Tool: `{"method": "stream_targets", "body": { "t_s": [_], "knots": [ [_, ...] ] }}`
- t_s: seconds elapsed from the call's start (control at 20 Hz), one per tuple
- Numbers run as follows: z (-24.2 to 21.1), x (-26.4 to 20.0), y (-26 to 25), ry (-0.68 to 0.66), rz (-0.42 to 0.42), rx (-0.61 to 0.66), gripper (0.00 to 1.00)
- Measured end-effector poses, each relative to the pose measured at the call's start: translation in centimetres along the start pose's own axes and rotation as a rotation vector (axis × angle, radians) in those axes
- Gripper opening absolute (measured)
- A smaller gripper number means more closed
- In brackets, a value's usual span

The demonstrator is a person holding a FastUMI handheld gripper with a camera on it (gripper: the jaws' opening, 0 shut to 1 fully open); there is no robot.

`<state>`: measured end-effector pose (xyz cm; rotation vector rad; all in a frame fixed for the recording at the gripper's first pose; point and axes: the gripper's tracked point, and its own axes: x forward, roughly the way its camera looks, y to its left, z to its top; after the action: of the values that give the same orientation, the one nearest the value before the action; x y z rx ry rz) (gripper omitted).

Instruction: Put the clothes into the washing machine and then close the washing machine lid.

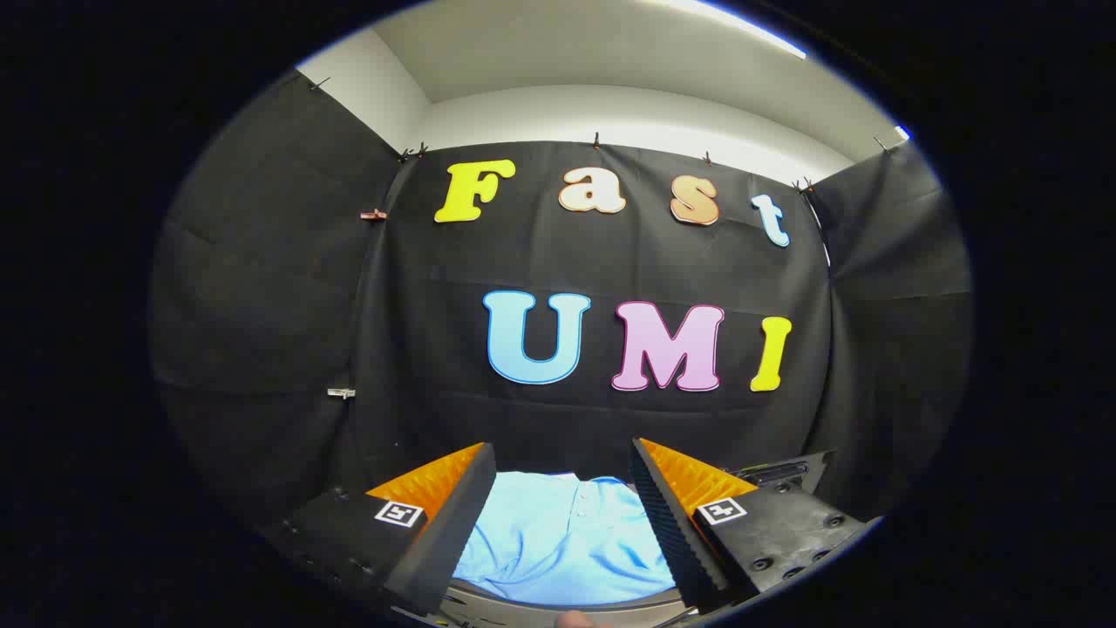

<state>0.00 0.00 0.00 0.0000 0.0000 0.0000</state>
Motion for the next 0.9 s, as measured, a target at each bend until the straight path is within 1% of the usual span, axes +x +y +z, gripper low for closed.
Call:
{"method": "stream_targets", "body": {
  "t_s": [0.3,0.55,0.9],
  "knots": [
    [-0.5,0.9,-0.6,0.023,0.011,-0.022,0.98],
    [-1.3,0.8,-1.4,0.040,-0.002,-0.035,0.98],
    [-1.9,0.7,-1.0,0.054,0.004,-0.043,0.98]
  ]
}}
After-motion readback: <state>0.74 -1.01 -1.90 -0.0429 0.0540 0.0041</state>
